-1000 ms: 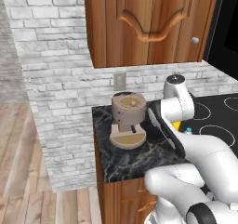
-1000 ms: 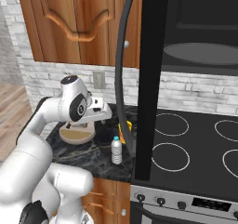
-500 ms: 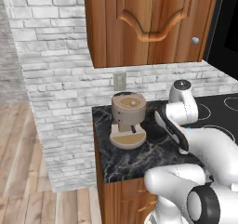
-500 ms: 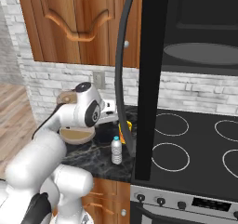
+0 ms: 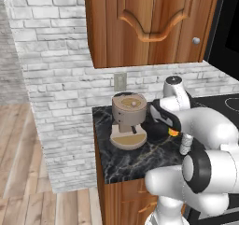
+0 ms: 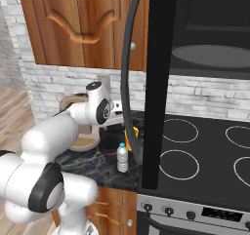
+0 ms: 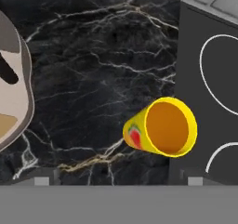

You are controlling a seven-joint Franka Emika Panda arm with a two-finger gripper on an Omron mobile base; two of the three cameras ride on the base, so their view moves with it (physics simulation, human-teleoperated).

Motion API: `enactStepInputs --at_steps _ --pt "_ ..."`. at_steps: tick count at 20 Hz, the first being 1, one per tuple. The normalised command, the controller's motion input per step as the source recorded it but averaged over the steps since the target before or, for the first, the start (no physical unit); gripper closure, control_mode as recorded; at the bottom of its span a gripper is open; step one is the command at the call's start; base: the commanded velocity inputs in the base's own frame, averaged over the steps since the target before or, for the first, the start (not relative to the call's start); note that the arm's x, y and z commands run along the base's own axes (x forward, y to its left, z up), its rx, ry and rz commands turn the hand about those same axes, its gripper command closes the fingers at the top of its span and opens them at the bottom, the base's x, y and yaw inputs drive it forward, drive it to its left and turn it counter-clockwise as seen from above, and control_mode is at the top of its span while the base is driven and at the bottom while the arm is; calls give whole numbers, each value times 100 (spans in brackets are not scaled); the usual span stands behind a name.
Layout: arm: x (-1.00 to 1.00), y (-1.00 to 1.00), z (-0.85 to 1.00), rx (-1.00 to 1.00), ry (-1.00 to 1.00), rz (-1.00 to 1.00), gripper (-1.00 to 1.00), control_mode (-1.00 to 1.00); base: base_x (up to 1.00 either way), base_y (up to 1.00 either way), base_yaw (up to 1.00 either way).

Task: Place the microwavable item in the microwave. Then, close the microwave door and press the start button.

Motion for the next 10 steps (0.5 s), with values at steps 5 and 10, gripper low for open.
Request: enactStepInputs --at_steps 5,10 --pt "33 0 -23 0 8 0 -100 -100 0 0 0" --pt "20 -8 -27 0 1 0 -100 -100 0 0 0"
